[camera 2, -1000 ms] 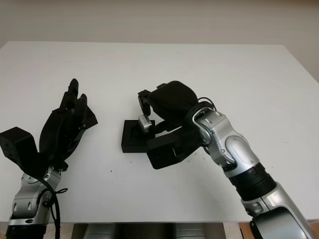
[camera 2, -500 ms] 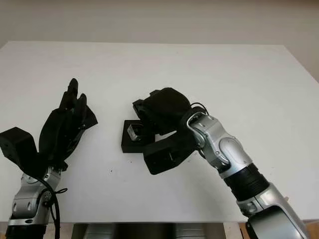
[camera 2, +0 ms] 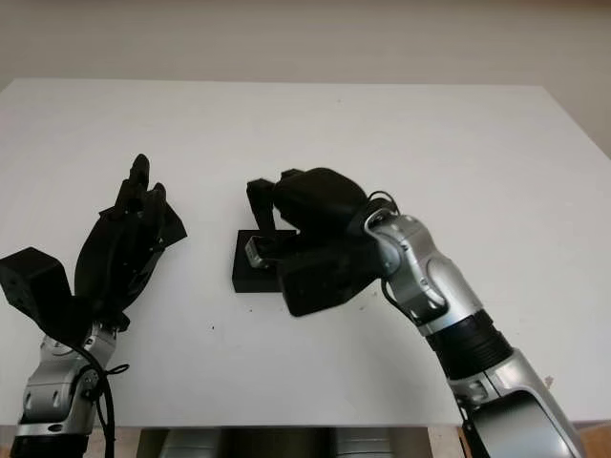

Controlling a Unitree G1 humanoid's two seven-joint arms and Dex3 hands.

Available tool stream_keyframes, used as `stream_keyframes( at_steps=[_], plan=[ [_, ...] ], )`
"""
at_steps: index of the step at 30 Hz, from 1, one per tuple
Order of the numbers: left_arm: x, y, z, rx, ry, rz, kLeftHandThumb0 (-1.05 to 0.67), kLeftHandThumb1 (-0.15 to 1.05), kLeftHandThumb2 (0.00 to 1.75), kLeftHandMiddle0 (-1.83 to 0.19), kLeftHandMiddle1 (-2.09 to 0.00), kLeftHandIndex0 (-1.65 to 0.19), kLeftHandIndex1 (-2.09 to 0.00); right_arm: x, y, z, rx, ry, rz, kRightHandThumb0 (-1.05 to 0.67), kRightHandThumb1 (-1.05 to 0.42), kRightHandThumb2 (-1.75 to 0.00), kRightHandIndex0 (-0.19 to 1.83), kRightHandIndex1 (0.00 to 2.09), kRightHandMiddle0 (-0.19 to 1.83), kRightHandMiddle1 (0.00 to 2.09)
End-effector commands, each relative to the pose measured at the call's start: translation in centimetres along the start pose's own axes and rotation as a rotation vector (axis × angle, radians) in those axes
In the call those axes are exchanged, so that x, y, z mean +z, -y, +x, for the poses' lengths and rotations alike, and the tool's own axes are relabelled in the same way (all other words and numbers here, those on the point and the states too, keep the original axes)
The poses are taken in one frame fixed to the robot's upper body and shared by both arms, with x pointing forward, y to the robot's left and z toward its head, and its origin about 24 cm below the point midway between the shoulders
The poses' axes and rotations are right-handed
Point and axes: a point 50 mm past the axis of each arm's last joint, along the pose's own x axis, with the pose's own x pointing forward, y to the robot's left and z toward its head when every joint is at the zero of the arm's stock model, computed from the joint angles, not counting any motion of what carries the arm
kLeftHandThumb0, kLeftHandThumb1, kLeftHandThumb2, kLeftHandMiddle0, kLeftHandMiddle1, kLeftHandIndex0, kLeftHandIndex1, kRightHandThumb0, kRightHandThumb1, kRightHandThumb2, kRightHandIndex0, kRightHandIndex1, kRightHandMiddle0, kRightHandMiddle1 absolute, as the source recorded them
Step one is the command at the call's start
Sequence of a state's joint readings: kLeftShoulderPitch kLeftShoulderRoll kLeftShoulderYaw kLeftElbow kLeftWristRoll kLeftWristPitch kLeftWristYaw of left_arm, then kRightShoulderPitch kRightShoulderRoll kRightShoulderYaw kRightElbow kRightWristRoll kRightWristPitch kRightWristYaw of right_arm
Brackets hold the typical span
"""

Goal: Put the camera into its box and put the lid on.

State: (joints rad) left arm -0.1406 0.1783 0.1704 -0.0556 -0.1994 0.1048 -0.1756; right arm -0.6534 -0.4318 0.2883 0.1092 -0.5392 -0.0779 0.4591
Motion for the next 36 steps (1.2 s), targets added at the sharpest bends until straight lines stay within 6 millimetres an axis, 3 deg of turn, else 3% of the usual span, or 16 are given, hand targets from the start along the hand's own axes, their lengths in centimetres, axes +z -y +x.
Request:
stream_keyframes(
  at_steps=[1,4,8,17,29,36],
  plan=[
    [0.3,0.0,-0.1,0.005,0.016,0.011,-0.77,1.05,0.52,0.19,0.00,0.19,0.00,-0.5,1.5,-0.5,-0.044,0.003,0.059,-0.62,-0.90,-0.05,0.04,1.10,0.07,1.33],
    [0.3,-0.1,-0.3,0.009,0.014,0.011,-0.77,1.05,0.52,0.19,0.00,0.19,0.00,-1.6,2.5,-1.5,-0.083,0.013,0.150,-0.64,-0.89,-0.05,0.07,0.89,0.07,1.13],
    [0.3,-0.1,-0.4,0.008,0.014,0.011,-0.77,1.05,0.52,0.19,0.00,0.19,0.00,-2.5,2.8,-2.7,-0.101,0.011,0.184,-0.64,-0.89,-0.05,0.05,0.89,0.05,1.00],
    [0.5,-0.2,-0.4,0.006,0.007,0.022,-0.77,1.05,0.52,0.19,0.00,0.19,0.00,-4.4,1.0,-4.5,-0.107,-0.008,0.252,-0.65,-0.86,-0.05,0.13,0.59,0.17,0.62],
    [0.4,-0.3,-0.3,0.000,0.001,0.015,-0.78,1.05,0.50,0.19,0.00,0.19,0.00,-4.9,-3.4,-4.1,-0.108,-0.007,0.312,-0.70,-0.86,-0.05,0.16,0.58,0.22,0.65],
    [0.5,-0.2,-0.3,-0.002,0.000,0.016,-0.78,1.05,0.50,0.19,0.00,0.19,0.00,-4.7,-4.9,-2.8,-0.157,0.009,0.346,-0.69,-0.87,-0.06,0.14,0.71,0.18,0.85]
  ],
)
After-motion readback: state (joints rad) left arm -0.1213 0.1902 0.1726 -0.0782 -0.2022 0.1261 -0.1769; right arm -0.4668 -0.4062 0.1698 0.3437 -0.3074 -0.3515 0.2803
